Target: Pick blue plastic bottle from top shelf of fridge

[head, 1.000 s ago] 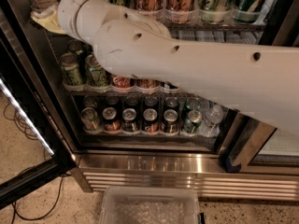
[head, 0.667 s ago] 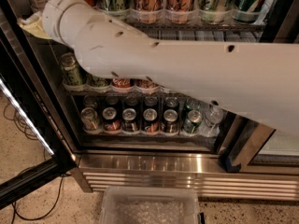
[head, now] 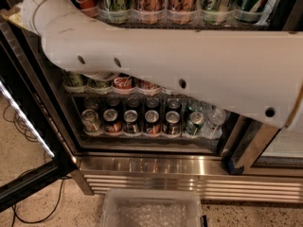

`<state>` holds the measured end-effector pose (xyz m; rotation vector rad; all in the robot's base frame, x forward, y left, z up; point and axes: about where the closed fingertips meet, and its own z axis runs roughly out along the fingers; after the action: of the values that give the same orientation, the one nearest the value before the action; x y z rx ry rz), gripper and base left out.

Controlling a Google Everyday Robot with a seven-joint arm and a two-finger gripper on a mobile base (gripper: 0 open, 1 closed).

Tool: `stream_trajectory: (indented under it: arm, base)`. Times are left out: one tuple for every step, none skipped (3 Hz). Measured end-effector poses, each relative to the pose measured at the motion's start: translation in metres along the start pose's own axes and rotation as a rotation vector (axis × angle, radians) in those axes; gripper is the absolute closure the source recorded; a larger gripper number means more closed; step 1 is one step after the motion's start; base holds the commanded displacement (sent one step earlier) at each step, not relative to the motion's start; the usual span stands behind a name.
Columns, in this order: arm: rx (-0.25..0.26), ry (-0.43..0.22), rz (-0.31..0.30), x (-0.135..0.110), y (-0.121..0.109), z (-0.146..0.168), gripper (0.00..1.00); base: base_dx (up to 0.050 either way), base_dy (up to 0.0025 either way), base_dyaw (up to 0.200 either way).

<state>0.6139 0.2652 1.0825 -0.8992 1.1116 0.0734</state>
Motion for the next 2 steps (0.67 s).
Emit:
stream_trajectory:
  arm:
    - [0.09, 0.025, -0.002, -0.0136, -0.0177, 0.0111, 0.24]
    - [0.09, 0.025, -0.002, -0.0141, -0.0174, 0.0092, 0.24]
  base:
    - [0.0, 0.0, 0.0]
    - [0.0, 0.0, 0.0]
